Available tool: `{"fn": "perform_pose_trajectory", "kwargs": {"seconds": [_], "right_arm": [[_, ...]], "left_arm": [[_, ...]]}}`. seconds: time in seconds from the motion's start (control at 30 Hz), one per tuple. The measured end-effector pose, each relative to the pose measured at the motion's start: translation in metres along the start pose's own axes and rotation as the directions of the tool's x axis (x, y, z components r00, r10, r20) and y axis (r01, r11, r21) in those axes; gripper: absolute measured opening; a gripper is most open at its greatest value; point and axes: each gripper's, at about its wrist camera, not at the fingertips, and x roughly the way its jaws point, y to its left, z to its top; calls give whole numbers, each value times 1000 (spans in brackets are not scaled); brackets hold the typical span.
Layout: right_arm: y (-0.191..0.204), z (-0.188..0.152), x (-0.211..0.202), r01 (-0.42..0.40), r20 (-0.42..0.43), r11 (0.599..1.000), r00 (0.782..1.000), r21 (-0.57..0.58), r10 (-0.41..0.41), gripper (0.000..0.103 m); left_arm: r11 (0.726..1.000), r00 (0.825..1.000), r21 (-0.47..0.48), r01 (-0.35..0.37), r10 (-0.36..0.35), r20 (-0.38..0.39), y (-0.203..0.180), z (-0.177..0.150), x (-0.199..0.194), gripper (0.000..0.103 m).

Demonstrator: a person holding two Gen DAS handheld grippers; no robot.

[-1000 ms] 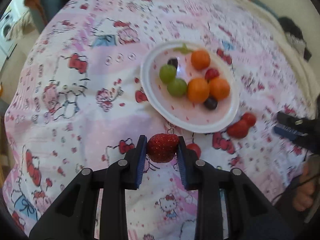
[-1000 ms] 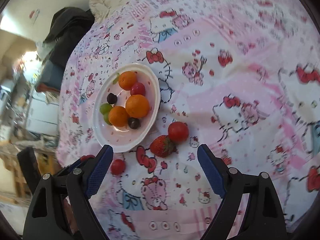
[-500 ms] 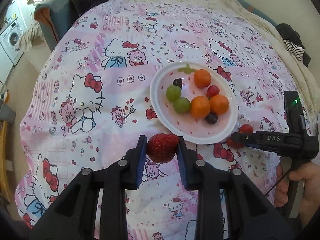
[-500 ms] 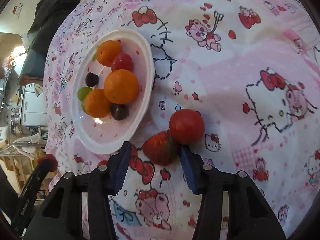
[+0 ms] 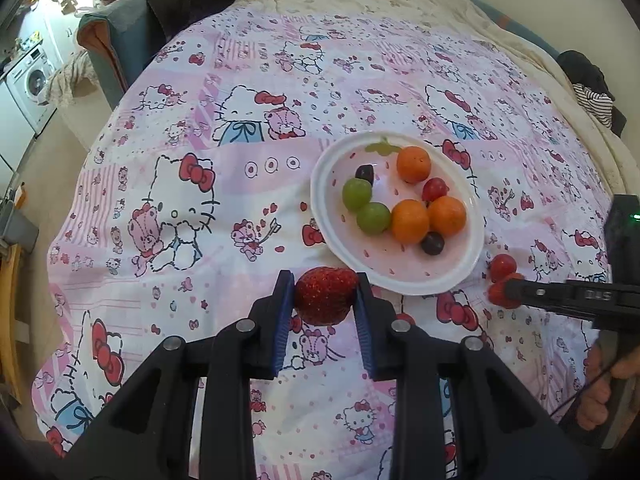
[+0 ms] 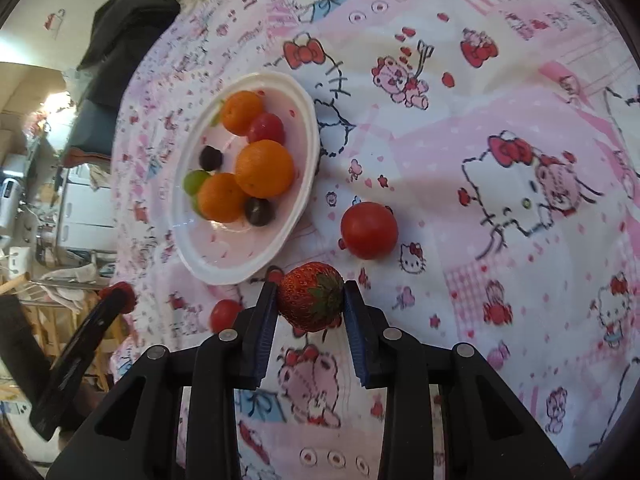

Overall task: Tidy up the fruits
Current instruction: 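Lift both strawberries and carry them over the white plate with both tools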

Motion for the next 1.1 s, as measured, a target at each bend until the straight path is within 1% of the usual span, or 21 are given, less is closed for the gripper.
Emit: {"fn": "perform_pose_trajectory", "kwargs": {"seconds": [0.1,0.2,0.4,0.47,0.57,0.67,0.7,0.77,0.9,0.97,1.1], "right_arm": [[0,-4,-12,-17,24,1000,1000,-10,17,34],[3,-4,-19,-29,44,999,999,-26,30,34],[13,-1,-37,-78,116,996,990,-47,83,34],[15,1,-40,-74,131,996,988,-52,81,34],[16,1,-46,-99,154,994,982,-49,106,34],[22,4,-60,-120,205,990,970,-71,133,34],[26,5,-67,-121,234,989,962,-88,138,34],[34,7,-77,-111,267,987,954,-117,139,34],[52,24,-88,-113,296,977,941,-182,164,34],[58,34,-88,-119,304,974,936,-193,175,34],[66,51,-79,-101,294,971,942,-215,163,34]], "left_arm": [[1000,1000,-5,-11,11,26,4,-1,-4,25],[1000,999,-10,-2,2,35,8,-3,-3,25],[997,996,11,-77,76,51,14,-8,3,25],[995,994,14,-94,94,57,15,-9,4,25],[995,993,-5,-98,98,70,19,-7,2,25],[997,991,-33,-75,78,113,22,0,-12,25],[997,991,-36,-63,67,120,22,4,-17,25],[999,993,-38,-30,34,109,22,12,-21,25],[999,993,-43,6,-1,118,20,33,-28,25],[999,992,-41,18,-13,123,18,45,-28,25],[1000,992,5,5,-6,123,8,69,-16,25]]}}
